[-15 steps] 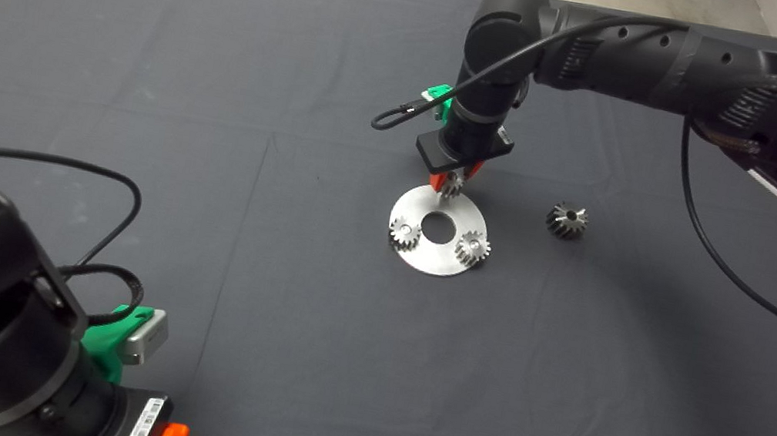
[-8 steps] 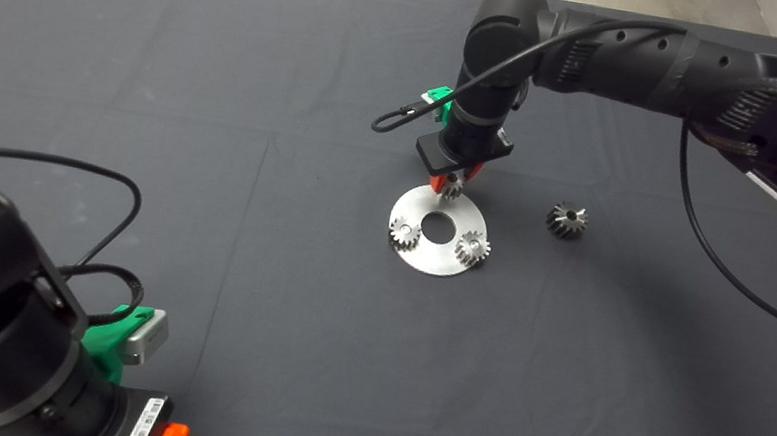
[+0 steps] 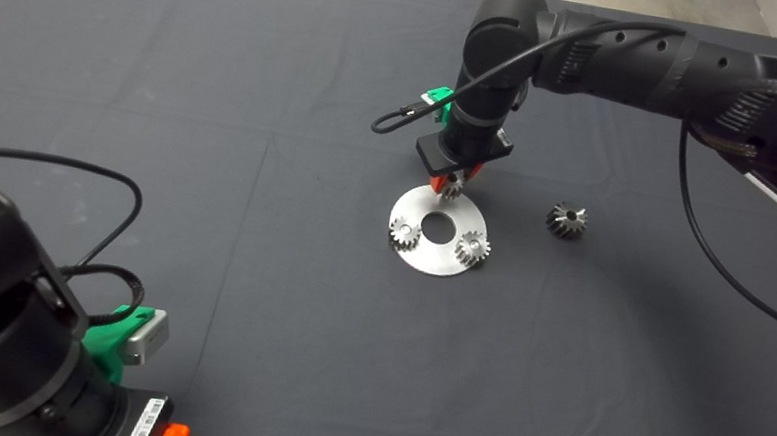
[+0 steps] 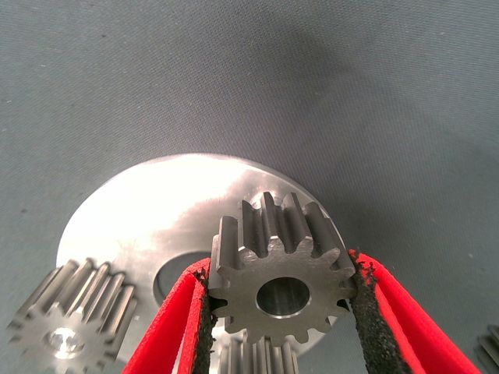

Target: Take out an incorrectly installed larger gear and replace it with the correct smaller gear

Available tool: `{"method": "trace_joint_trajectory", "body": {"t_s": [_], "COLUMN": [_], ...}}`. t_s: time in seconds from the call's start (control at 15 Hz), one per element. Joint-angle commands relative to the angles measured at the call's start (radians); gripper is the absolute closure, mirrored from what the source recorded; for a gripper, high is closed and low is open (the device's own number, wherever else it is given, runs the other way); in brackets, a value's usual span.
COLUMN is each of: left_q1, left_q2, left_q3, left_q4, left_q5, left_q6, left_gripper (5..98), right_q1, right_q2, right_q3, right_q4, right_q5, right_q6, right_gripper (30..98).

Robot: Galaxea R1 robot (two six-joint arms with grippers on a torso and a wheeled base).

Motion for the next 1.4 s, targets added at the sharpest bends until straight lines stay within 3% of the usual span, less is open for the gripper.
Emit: {"method": "trace_joint_trajectory", "body": {"t_s": [0.0, 0.8, 1.33], "left_q1": [-0.005, -0.005, -0.005], "left_q2": [-0.002, -0.002, -0.002], "left_q3": [0.013, 0.013, 0.013], "left_q4": [-0.02, -0.02, -0.02], "left_q5": [0.0, 0.0, 0.0], "left_q6": [-0.006, -0.006, -0.006], "left_gripper": [5.5, 5.5, 5.5], "right_q1": [0.024, 0.021, 0.027], "right_q2": [0.007, 0.009, -0.002], "right_q3": [0.013, 0.013, 0.01], "right_q4": [-0.056, -0.056, -0.05], "right_q5": [-0.135, -0.135, -0.135], "right_q6": [0.0, 0.0, -0.003], "right_gripper": [88.2, 88.0, 81.5]}}
